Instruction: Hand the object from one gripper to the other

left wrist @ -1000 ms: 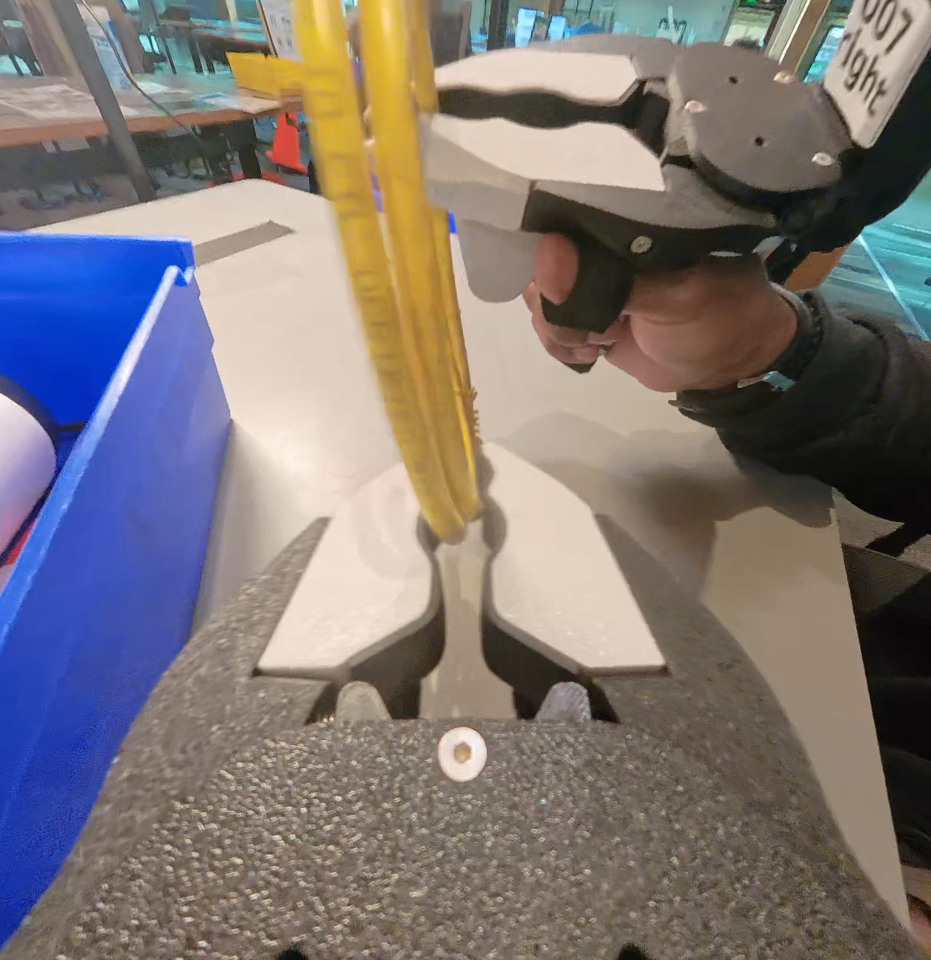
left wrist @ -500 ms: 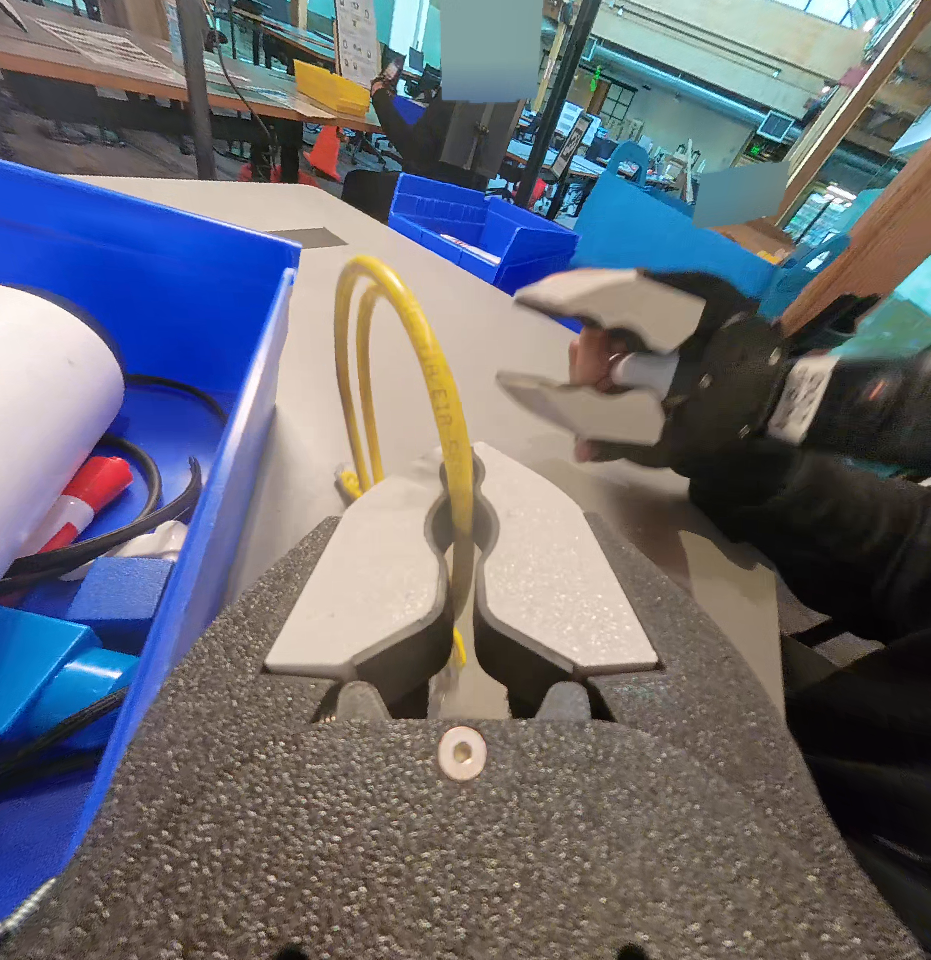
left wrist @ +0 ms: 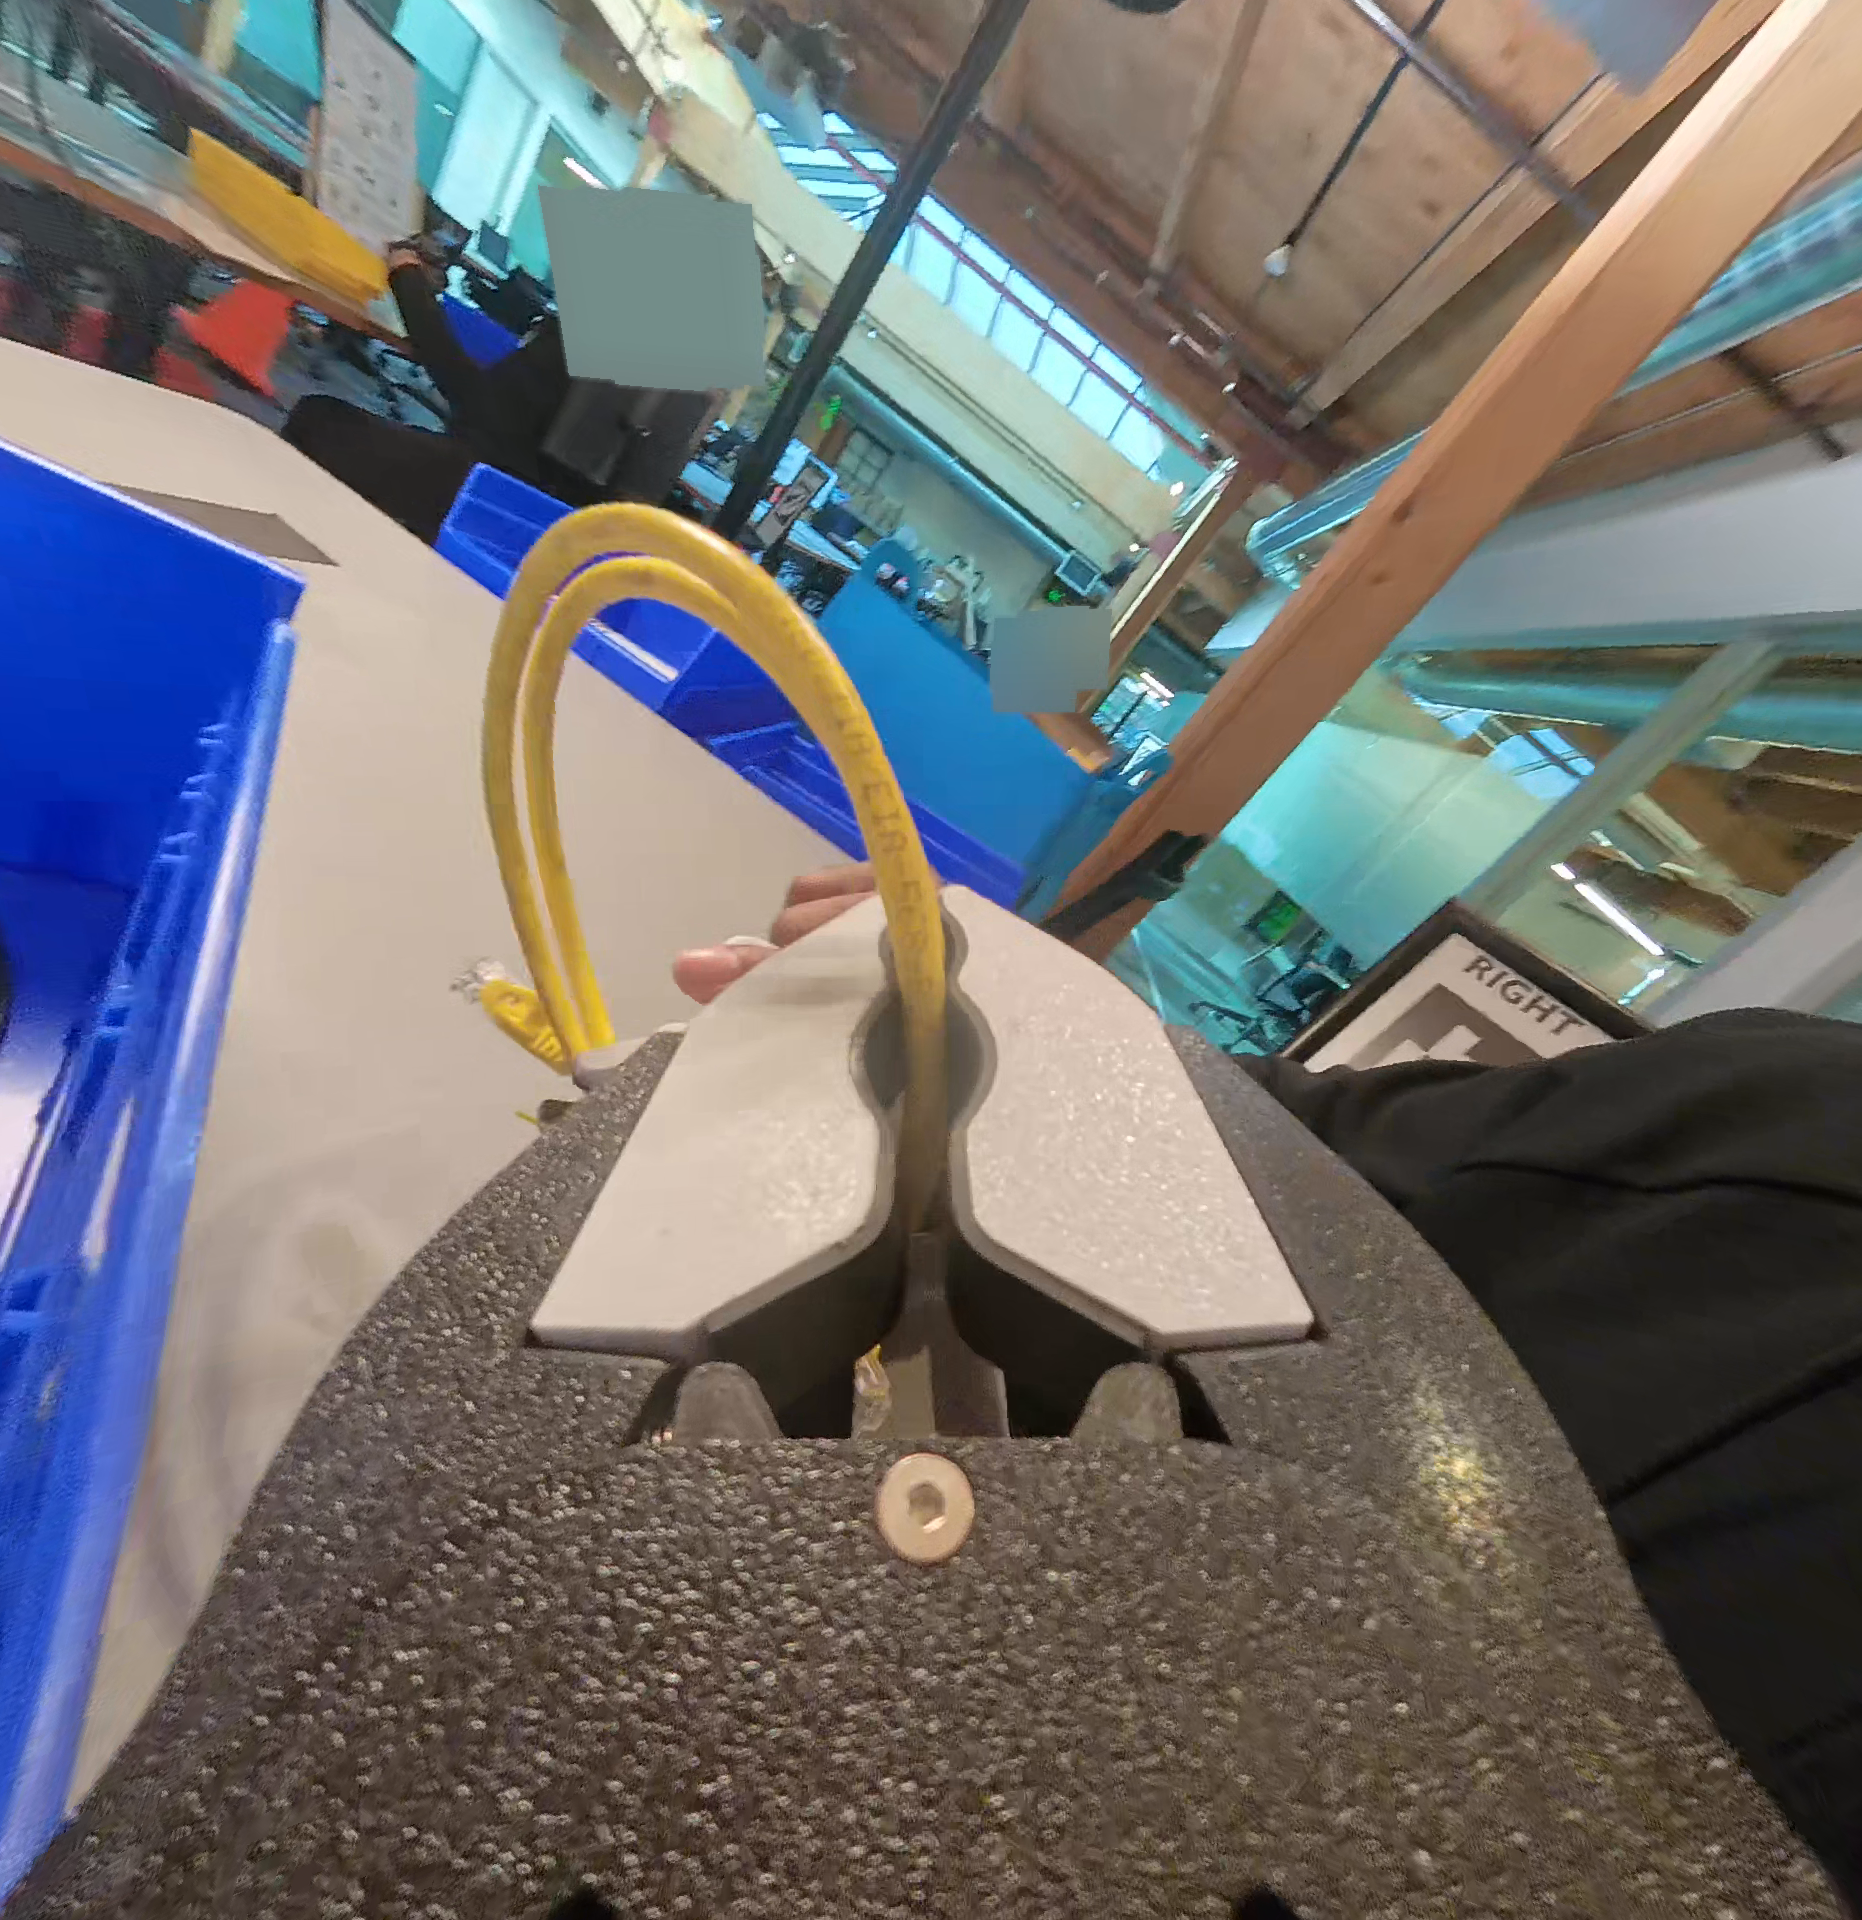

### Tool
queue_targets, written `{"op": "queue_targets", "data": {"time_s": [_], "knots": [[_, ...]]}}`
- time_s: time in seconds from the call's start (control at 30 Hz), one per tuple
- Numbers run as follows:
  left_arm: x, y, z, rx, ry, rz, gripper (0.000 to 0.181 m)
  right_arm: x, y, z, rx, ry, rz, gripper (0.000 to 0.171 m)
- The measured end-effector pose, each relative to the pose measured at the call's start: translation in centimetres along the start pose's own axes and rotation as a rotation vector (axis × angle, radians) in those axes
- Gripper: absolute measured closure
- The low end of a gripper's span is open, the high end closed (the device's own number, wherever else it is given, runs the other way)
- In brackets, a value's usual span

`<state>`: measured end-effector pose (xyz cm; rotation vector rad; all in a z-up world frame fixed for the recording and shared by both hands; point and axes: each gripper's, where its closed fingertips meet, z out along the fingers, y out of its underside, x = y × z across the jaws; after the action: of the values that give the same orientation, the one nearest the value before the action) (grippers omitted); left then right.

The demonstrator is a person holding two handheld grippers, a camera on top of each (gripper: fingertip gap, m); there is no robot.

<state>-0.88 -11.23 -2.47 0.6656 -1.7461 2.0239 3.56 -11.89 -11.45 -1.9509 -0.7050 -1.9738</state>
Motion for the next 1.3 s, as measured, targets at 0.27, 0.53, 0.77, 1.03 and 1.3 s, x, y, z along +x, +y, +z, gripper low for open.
{"op": "queue_targets", "data": {"time_s": [0.27,0.53,0.77,1.03,1.3], "knots": [[0.4,-1.9,-1.1,0.017,-0.019,0.185,0.120,1.4,0.6,-1.4,0.135,-0.132,0.588,0.159],[-0.3,-2.8,-1.5,0.049,-0.152,0.397,0.122,4.7,-1.4,-5.2,0.584,-0.484,1.360,0.159],[-4.4,0.1,-0.9,-0.165,-0.448,0.603,0.118,7.5,-3.8,-11.4,1.015,-0.817,1.521,0.159],[-2.8,1.9,-0.1,-0.218,-0.322,0.654,0.148,7.7,-5.9,-14.2,1.135,-0.986,1.460,0.159],[-3.6,0.7,-0.9,-0.180,-0.372,0.592,0.175,6.6,-4.6,-12.5,0.990,-0.927,1.478,0.158]]}}
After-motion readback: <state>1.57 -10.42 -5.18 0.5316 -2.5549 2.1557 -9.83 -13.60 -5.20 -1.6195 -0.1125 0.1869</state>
